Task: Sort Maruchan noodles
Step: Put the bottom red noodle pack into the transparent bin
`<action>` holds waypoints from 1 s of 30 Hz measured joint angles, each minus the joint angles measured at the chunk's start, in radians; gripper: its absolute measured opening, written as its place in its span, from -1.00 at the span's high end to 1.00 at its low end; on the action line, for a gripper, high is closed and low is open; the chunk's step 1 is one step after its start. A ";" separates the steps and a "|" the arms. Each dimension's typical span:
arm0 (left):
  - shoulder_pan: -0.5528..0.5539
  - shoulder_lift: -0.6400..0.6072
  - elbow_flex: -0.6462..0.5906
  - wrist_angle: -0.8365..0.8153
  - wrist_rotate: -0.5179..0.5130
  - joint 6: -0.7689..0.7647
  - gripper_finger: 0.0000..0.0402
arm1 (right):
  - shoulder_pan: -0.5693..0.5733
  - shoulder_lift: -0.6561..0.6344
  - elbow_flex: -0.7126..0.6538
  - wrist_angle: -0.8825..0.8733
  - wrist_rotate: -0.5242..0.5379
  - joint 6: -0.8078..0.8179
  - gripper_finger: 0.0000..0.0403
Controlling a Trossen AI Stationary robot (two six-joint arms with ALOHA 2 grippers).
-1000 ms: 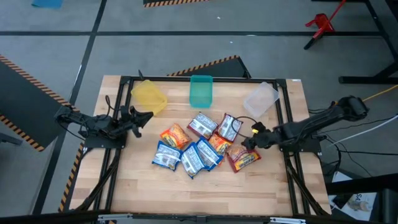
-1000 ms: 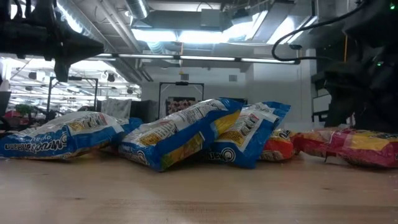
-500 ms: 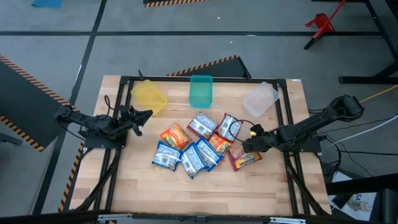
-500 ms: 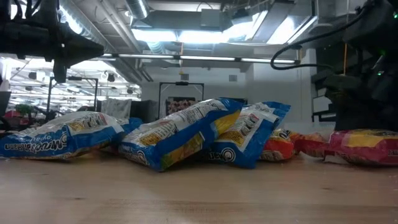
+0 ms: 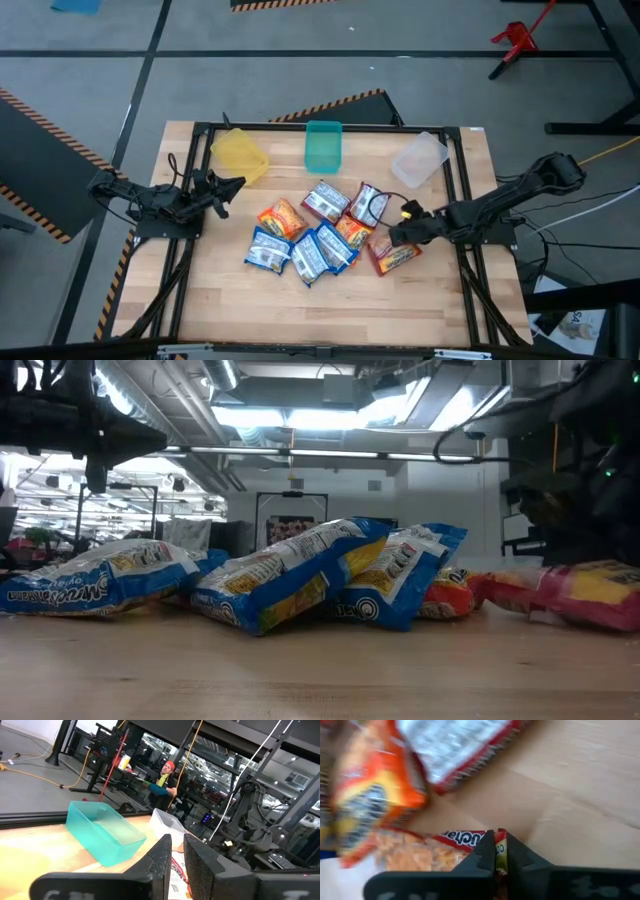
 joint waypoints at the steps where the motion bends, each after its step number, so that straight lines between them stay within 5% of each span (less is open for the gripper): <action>1: 0.000 0.000 0.000 0.000 0.000 0.000 0.78 | 0.000 -0.012 0.000 0.012 0.002 -0.002 0.99; 17: 0.000 0.000 0.000 0.000 0.000 0.005 0.78 | -0.007 -0.339 0.000 0.062 0.217 -0.046 1.00; 30: 0.000 0.000 0.000 0.000 0.000 0.008 0.78 | -0.269 -0.512 0.169 -0.038 0.273 -0.436 1.00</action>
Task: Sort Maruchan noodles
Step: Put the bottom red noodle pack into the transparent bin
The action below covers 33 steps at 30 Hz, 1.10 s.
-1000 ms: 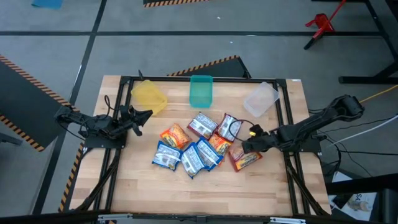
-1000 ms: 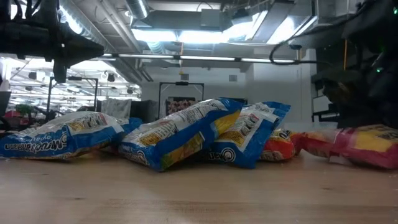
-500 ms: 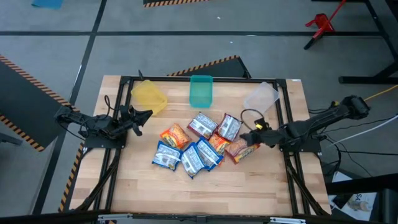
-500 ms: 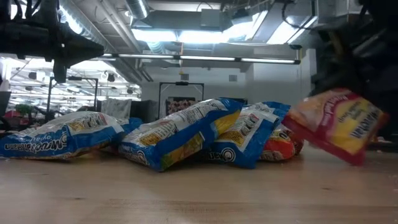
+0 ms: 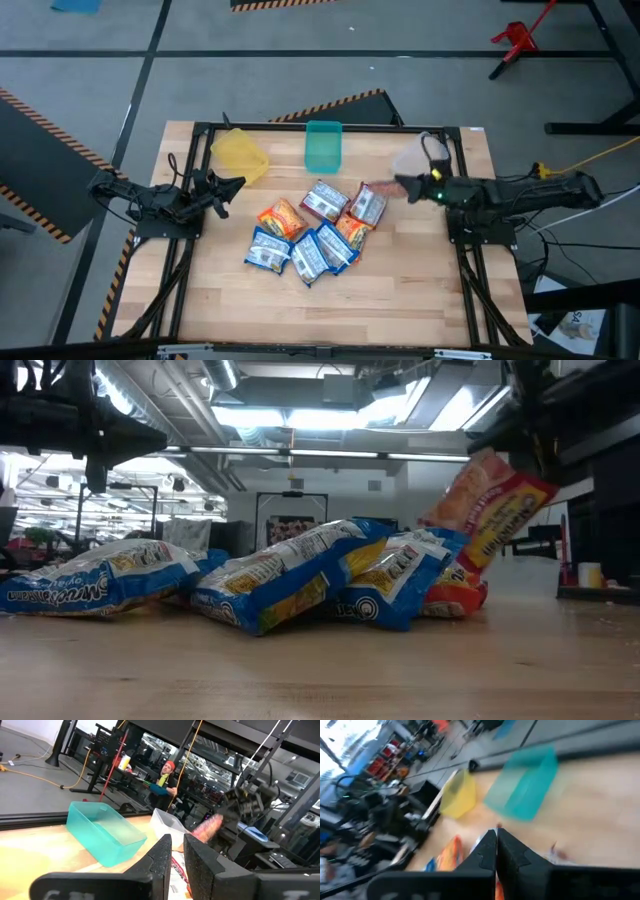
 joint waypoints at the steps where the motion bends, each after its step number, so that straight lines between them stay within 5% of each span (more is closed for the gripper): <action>1: 0.000 0.000 0.000 0.000 0.000 0.000 0.78 | -0.025 0.002 0.033 -0.040 0.003 -0.027 1.00; 11: 0.000 0.000 0.000 -0.012 0.000 0.001 0.78 | -0.276 0.042 0.273 -0.355 0.027 -0.203 1.00; 21: 0.000 0.000 0.000 -0.034 0.000 0.000 0.78 | -0.360 0.071 0.287 -0.508 -0.177 -0.466 0.93; 25: 0.000 0.000 0.000 -0.035 0.000 0.000 0.78 | -0.360 0.113 0.285 -0.557 -0.263 -0.571 0.56; 33: 0.000 0.000 0.000 -0.039 0.000 -0.005 0.78 | -0.360 0.356 0.286 -0.362 -0.301 -0.823 -0.63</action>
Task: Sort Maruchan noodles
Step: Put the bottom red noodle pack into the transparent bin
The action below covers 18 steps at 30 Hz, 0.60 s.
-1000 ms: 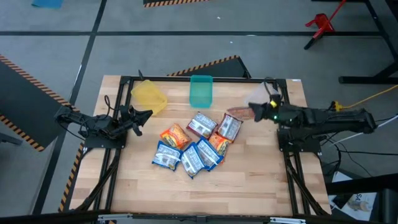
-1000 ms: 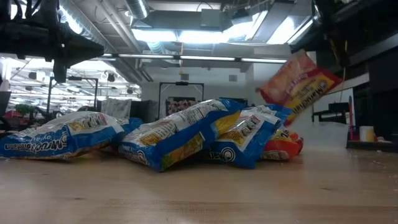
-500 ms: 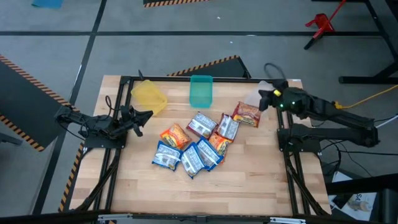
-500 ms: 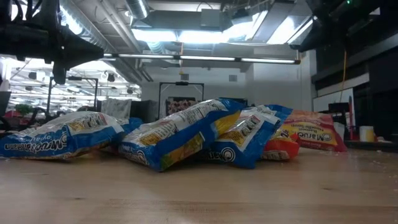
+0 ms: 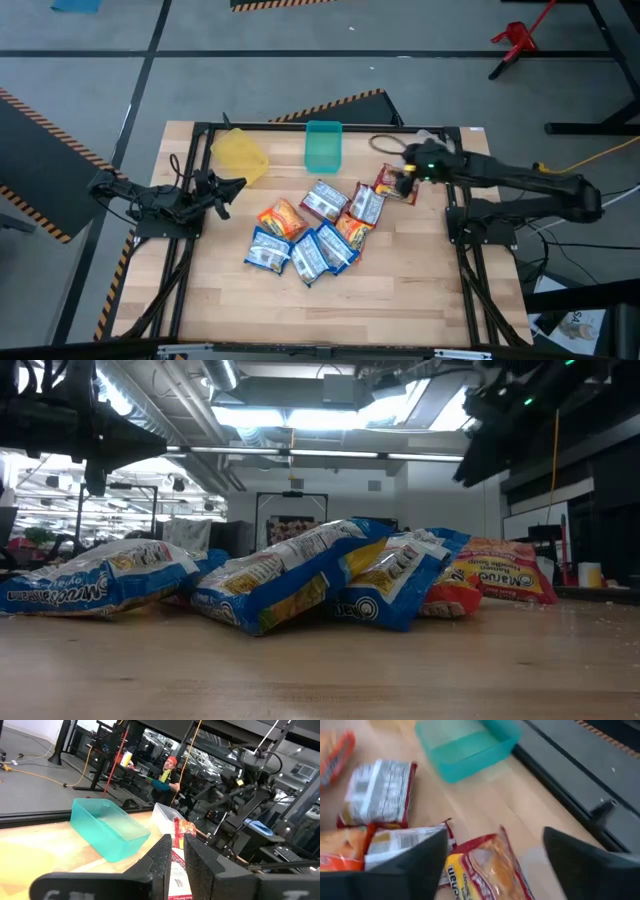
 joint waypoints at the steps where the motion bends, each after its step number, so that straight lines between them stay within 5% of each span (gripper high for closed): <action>1: 0.000 0.000 0.000 0.000 0.000 -0.002 0.78 | 0.000 0.040 0.000 0.011 -0.013 -0.017 -0.74; 5: 0.000 0.000 0.000 -0.005 0.000 -0.003 0.78 | -0.002 0.203 0.000 0.010 -0.035 -0.078 -0.96; 10: 0.000 0.000 0.000 -0.004 0.000 -0.003 0.78 | -0.014 0.335 0.000 0.014 -0.024 -0.162 -0.84; 18: 0.000 0.000 0.000 -0.007 0.000 -0.003 0.78 | -0.081 0.325 0.014 0.014 -0.011 -0.174 -0.79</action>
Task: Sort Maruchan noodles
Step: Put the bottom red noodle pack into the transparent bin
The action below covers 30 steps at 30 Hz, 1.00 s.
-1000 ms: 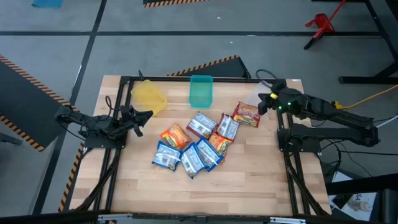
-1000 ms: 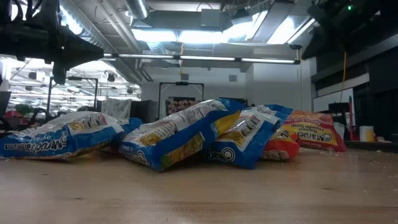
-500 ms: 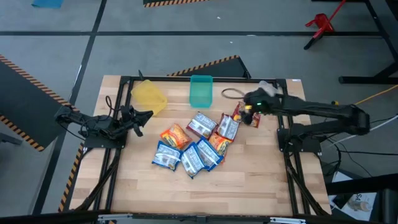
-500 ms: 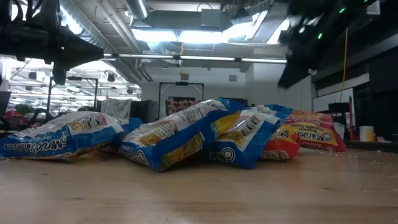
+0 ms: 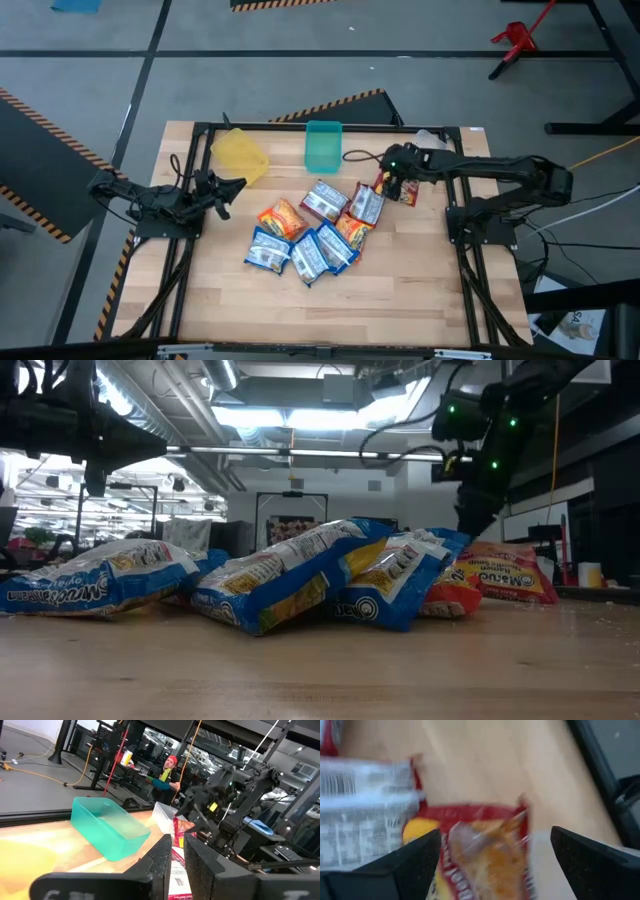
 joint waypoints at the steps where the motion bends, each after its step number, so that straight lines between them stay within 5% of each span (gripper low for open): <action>1: 0.000 0.000 0.000 0.000 0.000 0.000 0.78 | 0.000 -0.013 0.007 0.011 0.000 -0.023 -0.79; 6: 0.000 0.000 0.000 -0.011 0.000 0.000 0.78 | -0.022 -0.030 0.029 0.026 -0.038 -0.193 -0.79; 20: 0.000 0.000 0.000 -0.038 0.000 0.001 0.78 | -0.264 0.005 0.030 0.019 -0.453 -0.327 -0.79; 30: 0.000 0.000 0.000 -0.039 0.000 0.001 0.78 | -0.266 0.097 0.030 0.031 -0.460 -0.382 -0.79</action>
